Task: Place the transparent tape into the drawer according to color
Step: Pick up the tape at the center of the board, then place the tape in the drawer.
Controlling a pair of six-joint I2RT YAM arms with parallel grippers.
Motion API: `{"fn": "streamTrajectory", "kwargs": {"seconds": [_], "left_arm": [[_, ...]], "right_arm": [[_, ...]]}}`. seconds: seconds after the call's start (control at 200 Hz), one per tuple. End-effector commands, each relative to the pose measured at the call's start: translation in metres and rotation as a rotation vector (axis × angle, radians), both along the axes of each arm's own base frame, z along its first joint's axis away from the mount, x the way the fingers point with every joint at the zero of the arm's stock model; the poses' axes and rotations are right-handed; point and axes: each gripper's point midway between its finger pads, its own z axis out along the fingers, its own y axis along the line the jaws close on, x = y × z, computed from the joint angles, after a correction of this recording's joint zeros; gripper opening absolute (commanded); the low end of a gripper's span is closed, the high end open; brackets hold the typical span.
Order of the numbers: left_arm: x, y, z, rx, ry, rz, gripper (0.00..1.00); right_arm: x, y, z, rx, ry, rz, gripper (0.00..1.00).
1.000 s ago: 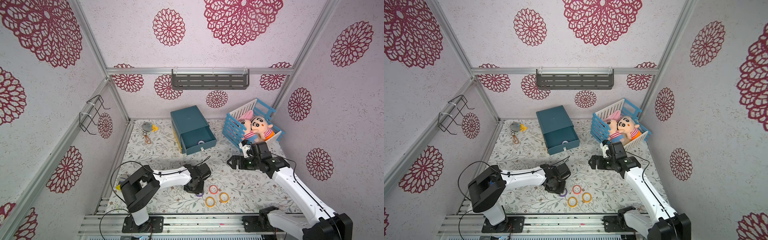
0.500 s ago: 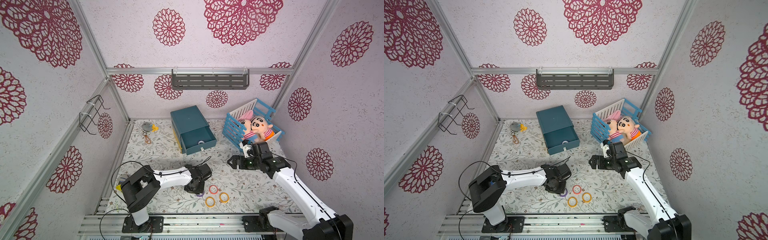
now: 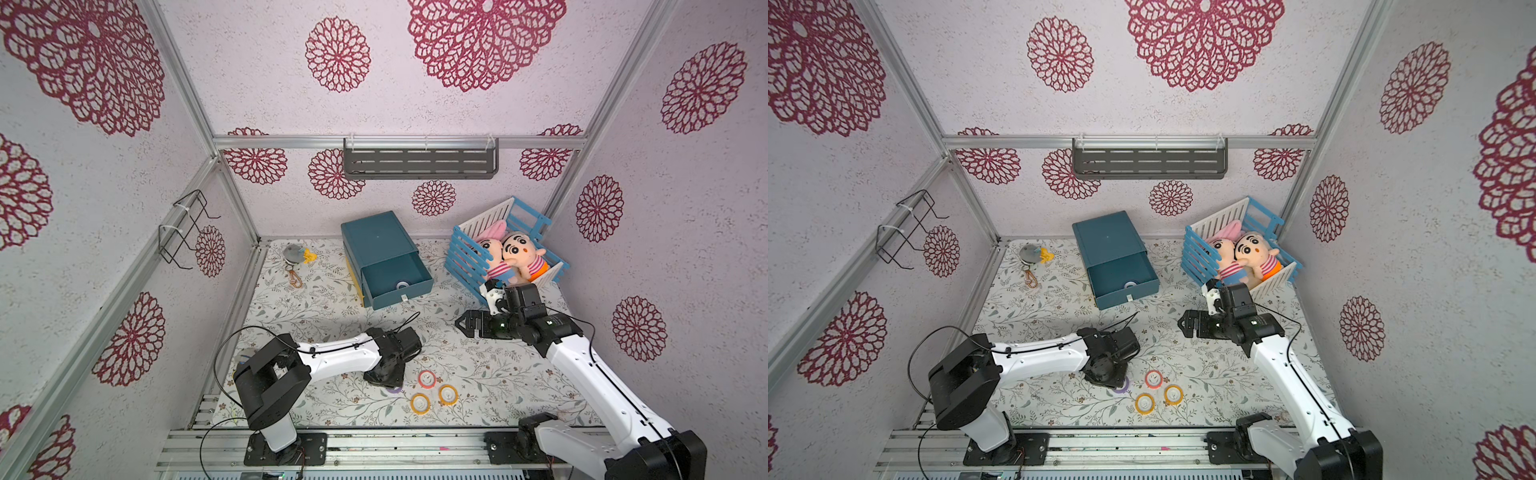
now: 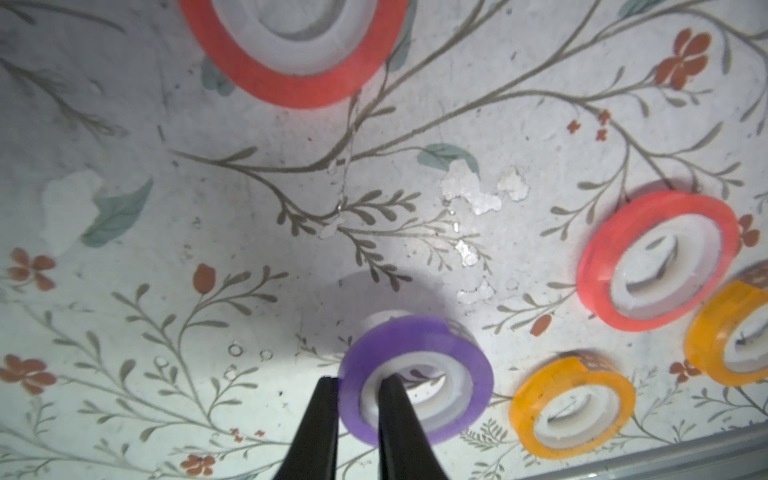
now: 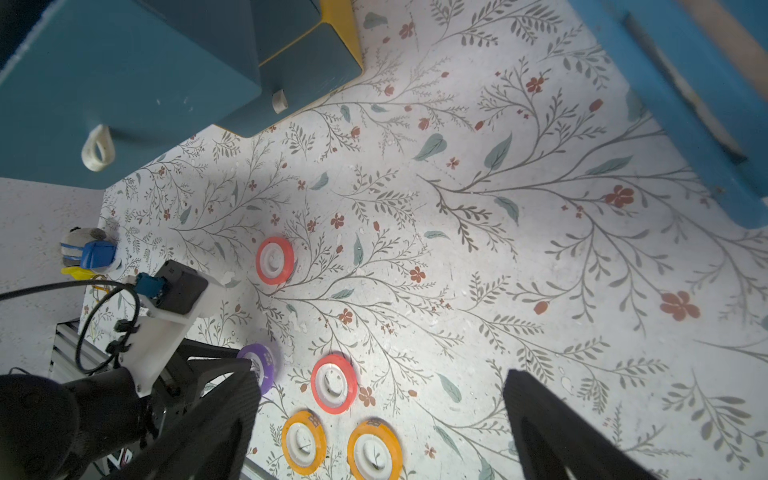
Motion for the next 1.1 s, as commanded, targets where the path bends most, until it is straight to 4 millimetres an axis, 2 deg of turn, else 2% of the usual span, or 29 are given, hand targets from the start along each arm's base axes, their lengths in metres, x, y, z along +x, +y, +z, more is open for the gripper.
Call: {"fn": "streamTrajectory", "kwargs": {"seconds": [0.0, 0.175, 0.33, 0.661, 1.096], "left_arm": [[0.001, 0.000, 0.014, -0.005, -0.033, -0.006, 0.00], [0.005, 0.004, 0.026, -0.004, -0.061, -0.002, 0.00], [0.008, 0.009, 0.047, -0.019, -0.099, 0.003, 0.00], [0.017, 0.016, 0.099, -0.068, -0.193, 0.015, 0.00], [0.043, 0.029, 0.179, -0.126, -0.341, 0.038, 0.00]], "right_arm": [[0.003, 0.001, 0.010, 0.017, -0.051, 0.015, 0.99], [0.004, 0.002, 0.010, 0.018, -0.052, 0.023, 0.99], [0.006, 0.003, 0.010, 0.022, -0.050, 0.027, 0.99], [0.008, 0.006, 0.013, 0.038, -0.055, 0.035, 0.99], [0.012, 0.006, 0.025, 0.040, -0.073, 0.035, 0.99]]}}
